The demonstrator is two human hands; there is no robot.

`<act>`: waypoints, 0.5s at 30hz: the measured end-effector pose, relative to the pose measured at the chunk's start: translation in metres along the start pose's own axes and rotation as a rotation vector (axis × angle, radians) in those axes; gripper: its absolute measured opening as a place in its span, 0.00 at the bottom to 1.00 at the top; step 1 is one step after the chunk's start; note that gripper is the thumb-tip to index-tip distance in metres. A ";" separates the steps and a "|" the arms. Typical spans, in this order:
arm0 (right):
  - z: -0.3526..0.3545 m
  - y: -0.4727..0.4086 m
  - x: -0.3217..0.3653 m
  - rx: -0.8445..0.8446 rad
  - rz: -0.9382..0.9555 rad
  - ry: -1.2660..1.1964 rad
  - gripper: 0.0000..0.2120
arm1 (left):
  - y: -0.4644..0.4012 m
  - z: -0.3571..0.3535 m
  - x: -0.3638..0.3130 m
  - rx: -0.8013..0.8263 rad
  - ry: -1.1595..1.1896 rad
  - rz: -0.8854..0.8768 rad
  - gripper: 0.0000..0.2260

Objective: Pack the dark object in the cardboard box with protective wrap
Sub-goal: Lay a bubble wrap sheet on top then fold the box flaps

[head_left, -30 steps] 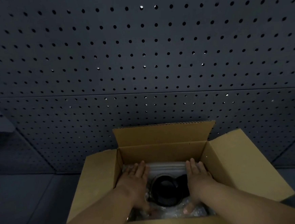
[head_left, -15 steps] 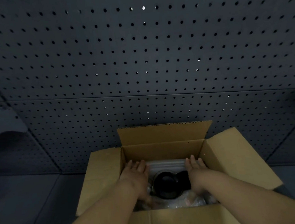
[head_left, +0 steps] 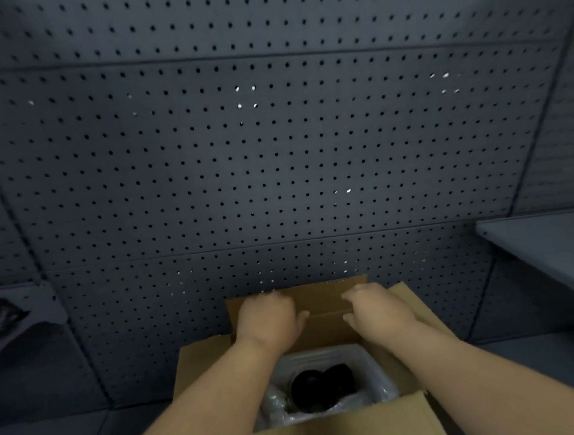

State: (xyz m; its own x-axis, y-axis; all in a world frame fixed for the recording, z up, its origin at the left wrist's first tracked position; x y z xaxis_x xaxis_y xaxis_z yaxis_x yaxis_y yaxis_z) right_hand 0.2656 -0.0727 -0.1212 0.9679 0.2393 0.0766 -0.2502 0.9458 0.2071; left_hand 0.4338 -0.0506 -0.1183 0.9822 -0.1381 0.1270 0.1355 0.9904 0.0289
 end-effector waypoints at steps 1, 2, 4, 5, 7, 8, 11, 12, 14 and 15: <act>0.007 0.007 -0.002 -0.057 -0.013 0.001 0.19 | 0.002 0.009 -0.004 -0.065 0.007 -0.002 0.22; 0.014 0.015 -0.004 -0.111 -0.023 0.005 0.18 | 0.003 0.018 -0.009 -0.115 0.011 -0.004 0.22; 0.028 0.030 -0.013 -0.201 -0.044 0.015 0.17 | 0.004 0.035 -0.021 -0.181 0.011 -0.010 0.22; 0.036 0.037 -0.019 -0.235 -0.061 0.017 0.17 | 0.004 0.045 -0.029 -0.199 0.009 -0.014 0.21; 0.049 0.052 -0.035 -0.284 -0.106 0.025 0.19 | 0.002 0.063 -0.047 -0.221 0.003 -0.031 0.22; 0.055 0.059 -0.044 -0.299 -0.131 0.033 0.19 | 0.001 0.071 -0.057 -0.231 0.005 -0.044 0.22; 0.072 0.081 -0.079 -0.359 -0.208 0.052 0.20 | -0.003 0.096 -0.089 -0.268 0.024 -0.102 0.22; 0.078 0.090 -0.092 -0.382 -0.231 0.052 0.20 | -0.005 0.104 -0.101 -0.279 0.025 -0.123 0.22; 0.088 0.106 -0.120 -0.423 -0.283 0.046 0.19 | -0.008 0.117 -0.127 -0.291 0.031 -0.164 0.23; 0.093 0.115 -0.136 -0.443 -0.315 0.049 0.18 | -0.011 0.123 -0.141 -0.293 0.040 -0.183 0.23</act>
State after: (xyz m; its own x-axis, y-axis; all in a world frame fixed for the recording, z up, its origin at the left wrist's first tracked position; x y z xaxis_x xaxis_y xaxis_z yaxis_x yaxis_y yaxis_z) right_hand 0.1029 -0.0173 -0.0177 0.9971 -0.0703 0.0298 0.0752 0.9730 -0.2184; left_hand 0.2776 -0.0432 -0.0148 0.9417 -0.3191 0.1072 0.3359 0.9109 -0.2395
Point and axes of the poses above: each hand's wrist, its own y-axis away from the middle knuckle, its own z-axis out of the back of the hand, x = y × z, the point moved 2 cm from there along -y, towards the middle knuckle, and after that the axes turned 11 degrees about x, right-handed, at the moved point
